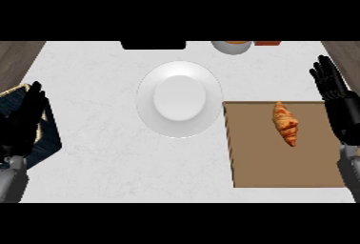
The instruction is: Pick the croissant from the tray and place it in the plate
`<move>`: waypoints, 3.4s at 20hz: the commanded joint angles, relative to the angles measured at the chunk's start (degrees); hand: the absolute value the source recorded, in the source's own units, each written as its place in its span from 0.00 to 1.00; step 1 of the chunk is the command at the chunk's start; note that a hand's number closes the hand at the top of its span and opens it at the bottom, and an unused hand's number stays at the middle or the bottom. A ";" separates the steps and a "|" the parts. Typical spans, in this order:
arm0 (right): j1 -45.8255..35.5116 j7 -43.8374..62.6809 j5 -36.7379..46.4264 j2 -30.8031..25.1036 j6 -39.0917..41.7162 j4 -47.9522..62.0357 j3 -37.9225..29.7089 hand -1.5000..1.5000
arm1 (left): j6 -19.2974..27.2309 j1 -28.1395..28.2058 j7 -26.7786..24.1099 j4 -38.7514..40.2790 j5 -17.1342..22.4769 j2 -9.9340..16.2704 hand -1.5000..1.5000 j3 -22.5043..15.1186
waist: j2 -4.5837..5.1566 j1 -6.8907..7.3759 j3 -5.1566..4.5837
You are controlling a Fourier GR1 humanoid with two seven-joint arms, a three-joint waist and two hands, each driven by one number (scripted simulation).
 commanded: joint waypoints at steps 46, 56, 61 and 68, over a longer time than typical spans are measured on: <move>-2.19 53.35 34.86 -5.58 5.88 -8.14 8.80 0.00 | -2.23 13.45 -9.04 -10.61 -14.11 -2.01 0.50 -3.05 | 2.08 1.19 0.13; -6.23 44.03 36.58 -5.10 14.44 5.29 5.95 0.00 | -4.83 14.04 -12.96 -6.21 -15.85 -4.05 0.50 -0.86 | 2.05 0.97 0.14; -7.35 41.97 40.36 -0.28 13.26 11.03 6.67 0.00 | -3.49 17.88 -10.36 -12.58 -18.36 -7.35 0.50 -2.68 | 1.98 1.21 0.16; -7.85 39.59 42.37 0.11 18.26 14.31 3.43 0.00 | -8.31 15.89 -10.16 -11.74 -17.34 -5.63 0.50 2.93 | 1.96 0.97 0.15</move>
